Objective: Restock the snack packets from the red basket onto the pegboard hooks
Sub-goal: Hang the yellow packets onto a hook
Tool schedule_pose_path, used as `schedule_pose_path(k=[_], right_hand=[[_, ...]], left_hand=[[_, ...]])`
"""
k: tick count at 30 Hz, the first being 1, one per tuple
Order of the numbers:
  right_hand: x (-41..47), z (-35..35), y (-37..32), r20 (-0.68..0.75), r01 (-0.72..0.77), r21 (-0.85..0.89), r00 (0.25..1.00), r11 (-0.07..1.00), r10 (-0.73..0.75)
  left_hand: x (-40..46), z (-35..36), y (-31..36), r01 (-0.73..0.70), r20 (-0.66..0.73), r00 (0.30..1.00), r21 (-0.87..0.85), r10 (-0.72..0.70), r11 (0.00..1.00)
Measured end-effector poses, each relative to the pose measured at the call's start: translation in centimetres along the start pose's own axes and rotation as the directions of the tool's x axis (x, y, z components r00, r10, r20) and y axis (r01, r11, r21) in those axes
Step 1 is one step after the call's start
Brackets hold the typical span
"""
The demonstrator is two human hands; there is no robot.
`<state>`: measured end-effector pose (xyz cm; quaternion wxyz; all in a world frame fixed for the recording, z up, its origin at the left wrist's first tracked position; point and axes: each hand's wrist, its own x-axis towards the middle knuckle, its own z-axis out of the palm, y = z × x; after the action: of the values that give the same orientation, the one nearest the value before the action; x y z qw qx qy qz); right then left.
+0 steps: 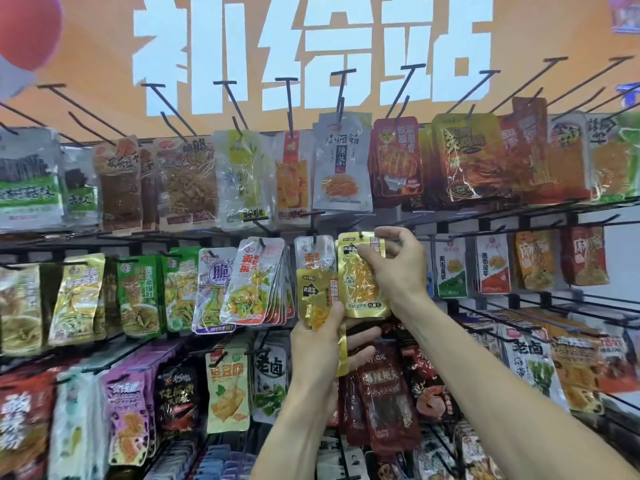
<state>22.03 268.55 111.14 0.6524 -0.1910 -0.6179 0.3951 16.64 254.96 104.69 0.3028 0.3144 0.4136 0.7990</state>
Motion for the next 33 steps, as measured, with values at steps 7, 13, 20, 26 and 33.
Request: schedule_pose_path(k=[7,13,20,26,33], right_hand=[[1.8,0.4,1.2,0.026,-0.006,-0.172,1.000,0.985,0.010],[0.1,0.0,1.3,0.009,0.086,-0.355,0.996,0.931,-0.089],[-3.6,-1.2,0.1,0.083,-0.030,0.150,0.996,0.988,0.018],[1.0,-0.8,0.8,0.014,0.002,0.066,1.000,0.998,-0.003],[1.7,-0.6,1.2,0.020,0.001,-0.047,1.000,0.999,0.000]], left_hand=[[0.2,-1.4,0.1,-0.089,-0.044,0.995,0.007,0.089,0.996],[0.9,-1.0,0.7,-0.136,-0.023,0.990,0.072,0.138,0.988],[2.9,2.1,0.7,-0.260,0.074,0.965,0.346,0.250,0.901],[5.0,2.4,1.2,-0.529,0.192,0.788,0.697,0.584,0.485],[6.1,2.3,1.5,-0.525,0.315,0.794,0.786,0.520,0.326]])
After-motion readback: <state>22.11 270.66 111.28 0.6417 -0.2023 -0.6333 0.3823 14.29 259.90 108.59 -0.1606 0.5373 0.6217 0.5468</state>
